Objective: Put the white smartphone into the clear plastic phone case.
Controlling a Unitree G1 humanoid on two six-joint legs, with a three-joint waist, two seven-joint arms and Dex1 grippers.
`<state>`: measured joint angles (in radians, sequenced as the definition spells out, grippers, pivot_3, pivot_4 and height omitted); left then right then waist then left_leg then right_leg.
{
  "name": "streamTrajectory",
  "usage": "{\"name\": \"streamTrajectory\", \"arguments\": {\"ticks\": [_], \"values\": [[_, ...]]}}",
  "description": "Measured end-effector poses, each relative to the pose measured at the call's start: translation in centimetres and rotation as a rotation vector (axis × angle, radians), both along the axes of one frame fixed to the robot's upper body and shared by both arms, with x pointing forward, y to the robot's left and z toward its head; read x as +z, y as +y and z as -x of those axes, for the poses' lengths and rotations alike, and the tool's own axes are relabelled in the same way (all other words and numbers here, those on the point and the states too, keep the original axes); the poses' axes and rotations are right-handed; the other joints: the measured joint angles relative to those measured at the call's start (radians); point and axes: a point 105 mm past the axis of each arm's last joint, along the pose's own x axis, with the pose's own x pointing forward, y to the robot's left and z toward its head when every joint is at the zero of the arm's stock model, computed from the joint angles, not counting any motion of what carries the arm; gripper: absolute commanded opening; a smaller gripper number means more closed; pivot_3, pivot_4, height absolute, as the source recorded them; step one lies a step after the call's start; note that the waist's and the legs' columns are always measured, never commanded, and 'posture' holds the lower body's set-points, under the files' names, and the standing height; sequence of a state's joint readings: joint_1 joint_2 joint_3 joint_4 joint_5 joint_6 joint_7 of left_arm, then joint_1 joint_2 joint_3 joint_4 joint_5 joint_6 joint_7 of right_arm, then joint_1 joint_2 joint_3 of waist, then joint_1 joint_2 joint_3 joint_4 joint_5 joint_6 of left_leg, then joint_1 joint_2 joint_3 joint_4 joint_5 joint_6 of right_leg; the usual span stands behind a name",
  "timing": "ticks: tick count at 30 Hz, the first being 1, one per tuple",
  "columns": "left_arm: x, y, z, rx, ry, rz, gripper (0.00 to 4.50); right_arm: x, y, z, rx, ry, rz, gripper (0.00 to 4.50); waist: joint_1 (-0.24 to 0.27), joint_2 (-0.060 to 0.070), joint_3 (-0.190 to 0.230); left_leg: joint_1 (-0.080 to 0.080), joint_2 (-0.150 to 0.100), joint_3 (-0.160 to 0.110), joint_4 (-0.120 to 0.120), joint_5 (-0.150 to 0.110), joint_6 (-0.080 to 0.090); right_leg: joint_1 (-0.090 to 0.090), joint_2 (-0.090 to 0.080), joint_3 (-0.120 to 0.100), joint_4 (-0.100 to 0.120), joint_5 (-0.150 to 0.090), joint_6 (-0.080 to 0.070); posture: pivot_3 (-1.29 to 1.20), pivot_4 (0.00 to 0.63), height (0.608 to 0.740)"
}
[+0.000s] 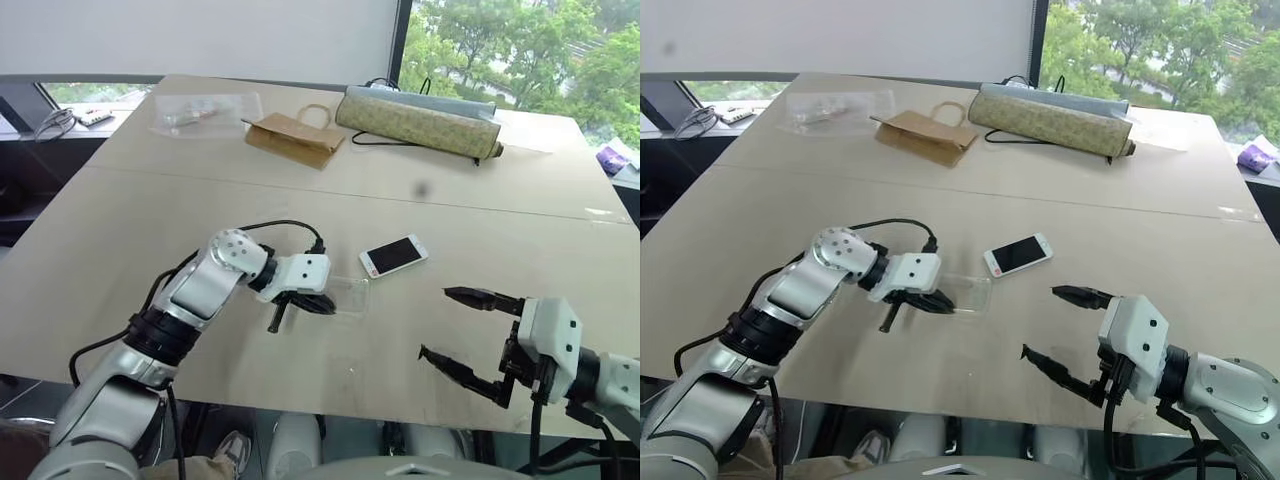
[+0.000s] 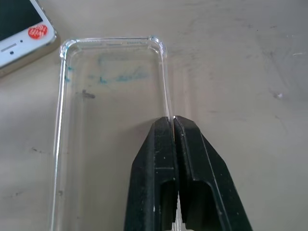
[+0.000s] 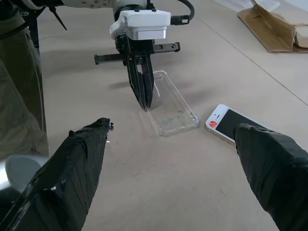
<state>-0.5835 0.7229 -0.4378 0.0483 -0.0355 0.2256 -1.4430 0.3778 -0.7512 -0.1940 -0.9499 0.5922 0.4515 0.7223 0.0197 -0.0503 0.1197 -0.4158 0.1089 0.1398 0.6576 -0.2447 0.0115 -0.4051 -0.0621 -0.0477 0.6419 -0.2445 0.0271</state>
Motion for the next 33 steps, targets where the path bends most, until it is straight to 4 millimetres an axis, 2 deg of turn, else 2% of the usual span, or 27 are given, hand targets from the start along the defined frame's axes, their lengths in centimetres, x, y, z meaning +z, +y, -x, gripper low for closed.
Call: {"name": "streamTrajectory", "arguments": {"ticks": [4,8,11,18,19,21,22,27,30,33], "values": [[-0.1,-1.4,-0.7,-0.026,-0.013,0.009,0.09,0.3,0.2,0.1,-0.001,-0.015,0.001,4.5,0.002,0.0,0.0,0.0,-0.001,-0.004,0.004,-0.001,0.002,0.004,0.001,0.0,0.0,-0.001,0.001,0.0,0.15,0.74],[-0.3,-1.9,-1.1,-0.047,-0.028,0.008,0.09,0.4,0.2,0.0,-0.004,-0.02,0.001,4.5,0.002,0.002,0.001,0.0,-0.002,-0.008,0.009,-0.003,0.005,0.008,0.001,0.0,0.0,-0.002,0.001,0.0,0.15,0.74],[-0.3,-2.0,-1.4,-0.046,-0.028,0.012,0.88,0.6,0.2,-0.3,-0.008,-0.034,0.001,4.5,0.002,0.002,0.001,0.0,-0.004,-0.01,0.011,-0.004,0.007,0.01,0.001,0.001,0.0,-0.003,0.0,0.0,0.15,0.74],[0.2,-1.5,-2.5,-0.006,-0.051,0.017,4.3,0.7,0.5,-0.8,0.0,-0.043,0.003,4.5,-0.004,0.003,0.001,0.0,-0.004,-0.011,0.011,-0.004,0.007,0.01,0.001,0.002,0.0,-0.003,0.004,0.0,0.15,0.74],[0.5,-1.2,-2.2,0.007,-0.041,0.046,4.47,0.7,0.4,-1.3,-0.015,-0.05,0.01,4.5,-0.007,0.003,0.002,0.0,-0.004,-0.011,0.011,-0.004,0.007,0.009,0.001,0.003,0.0,-0.003,0.004,0.0,0.15,0.74],[1.2,-0.7,-1.9,0.016,-0.027,0.081,4.47,0.5,0.1,-1.8,-0.039,-0.048,0.019,4.5,-0.009,0.004,0.002,0.0,-0.004,-0.012,0.011,-0.004,0.007,0.009,0.002,0.005,0.0,-0.003,0.004,0.0,0.15,0.74],[2.4,0.3,-1.2,0.042,-0.008,0.129,4.47,0.3,0.0,-2.5,-0.047,-0.064,0.069,4.5,-0.011,0.004,0.002,0.0,-0.004,-0.012,0.01,-0.004,0.007,0.008,0.003,0.006,0.0,-0.003,0.004,0.0,0.15,0.74],[5.0,3.2,0.4,0.224,0.031,0.278,4.47,-0.8,-0.1,-5.2,-0.005,-0.003,0.224,4.5,-0.017,0.008,0.005,0.001,-0.004,-0.014,0.011,-0.004,0.007,0.008,0.003,0.007,0.0,-0.003,0.004,0.0,0.15,0.74],[4.3,3.7,1.5,0.341,0.042,0.413,4.47,-0.8,0.2,-7.3,0.07,0.006,0.311,4.5,-0.016,0.01,0.006,0.001,-0.004,-0.013,0.011,-0.005,0.007,0.008,0.003,0.009,-0.001,-0.003,0.003,0.0,0.15,0.74],[2.3,4.4,2.6,0.488,0.056,0.484,4.47,-0.4,1.5,-11.5,0.112,-0.051,0.352,4.5,-0.025,0.011,0.007,0.001,-0.004,-0.01,0.011,-0.005,0.007,0.007,0.003,0.009,0.0,-0.003,0.004,0.0,0.15,0.74]]}}
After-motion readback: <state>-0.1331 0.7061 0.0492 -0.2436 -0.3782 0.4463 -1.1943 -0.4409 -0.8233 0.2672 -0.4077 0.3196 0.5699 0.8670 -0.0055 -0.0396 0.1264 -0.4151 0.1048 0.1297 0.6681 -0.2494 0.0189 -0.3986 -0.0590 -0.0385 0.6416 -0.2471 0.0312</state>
